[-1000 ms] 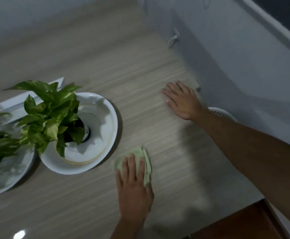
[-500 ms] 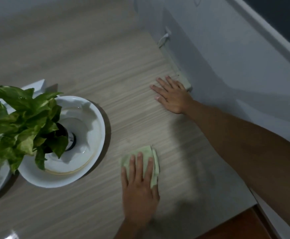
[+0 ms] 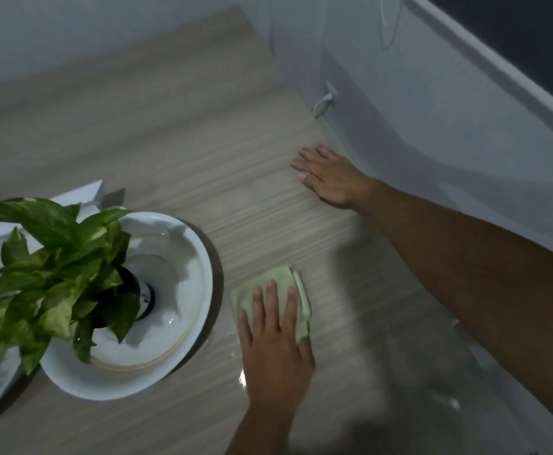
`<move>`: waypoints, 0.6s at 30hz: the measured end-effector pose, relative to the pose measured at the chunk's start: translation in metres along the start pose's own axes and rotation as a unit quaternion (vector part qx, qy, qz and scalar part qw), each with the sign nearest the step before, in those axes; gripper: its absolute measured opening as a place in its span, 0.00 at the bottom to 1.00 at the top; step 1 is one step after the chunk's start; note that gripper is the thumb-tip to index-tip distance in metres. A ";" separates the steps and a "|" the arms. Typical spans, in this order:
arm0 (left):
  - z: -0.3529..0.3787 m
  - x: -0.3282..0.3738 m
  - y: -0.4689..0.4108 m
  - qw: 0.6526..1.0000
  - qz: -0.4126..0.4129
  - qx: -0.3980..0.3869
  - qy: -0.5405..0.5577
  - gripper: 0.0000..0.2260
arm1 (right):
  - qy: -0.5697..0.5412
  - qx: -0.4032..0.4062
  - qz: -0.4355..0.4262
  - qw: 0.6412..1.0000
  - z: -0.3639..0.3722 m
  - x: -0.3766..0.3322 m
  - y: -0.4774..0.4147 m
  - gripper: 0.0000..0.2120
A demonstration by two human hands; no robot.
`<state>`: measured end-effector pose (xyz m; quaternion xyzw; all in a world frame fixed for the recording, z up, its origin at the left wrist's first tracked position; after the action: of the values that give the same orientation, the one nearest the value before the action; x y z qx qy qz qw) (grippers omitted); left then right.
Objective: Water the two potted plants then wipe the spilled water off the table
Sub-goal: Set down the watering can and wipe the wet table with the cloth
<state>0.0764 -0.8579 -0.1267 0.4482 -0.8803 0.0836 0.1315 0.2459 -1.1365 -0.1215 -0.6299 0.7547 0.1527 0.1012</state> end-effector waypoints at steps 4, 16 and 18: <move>0.032 0.079 0.036 0.987 0.136 -0.058 0.056 0.33 | 0.008 -0.043 -0.005 0.999 0.010 0.000 -0.034 0.25; 0.007 0.001 -0.010 1.000 -0.014 0.012 -0.019 0.38 | 0.061 -0.033 -0.011 0.998 0.025 0.011 -0.044 0.24; 0.023 0.048 0.019 0.998 0.048 -0.040 0.018 0.40 | 0.064 -0.034 -0.010 0.997 0.024 0.009 -0.044 0.24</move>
<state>0.0304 -0.8893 -0.1341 0.3986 -0.9007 0.0627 0.1608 0.2866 -1.1434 -0.1520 -0.6491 0.7476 0.1369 0.0328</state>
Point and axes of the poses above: each hand's wrist, its own y-axis away from the middle knuckle, its own z-axis out of the palm, x = y × z, the point moved 8 cm from there along -y, towards the middle knuckle, and after that the axes turned 6 degrees about x, right-handed, at the moved point
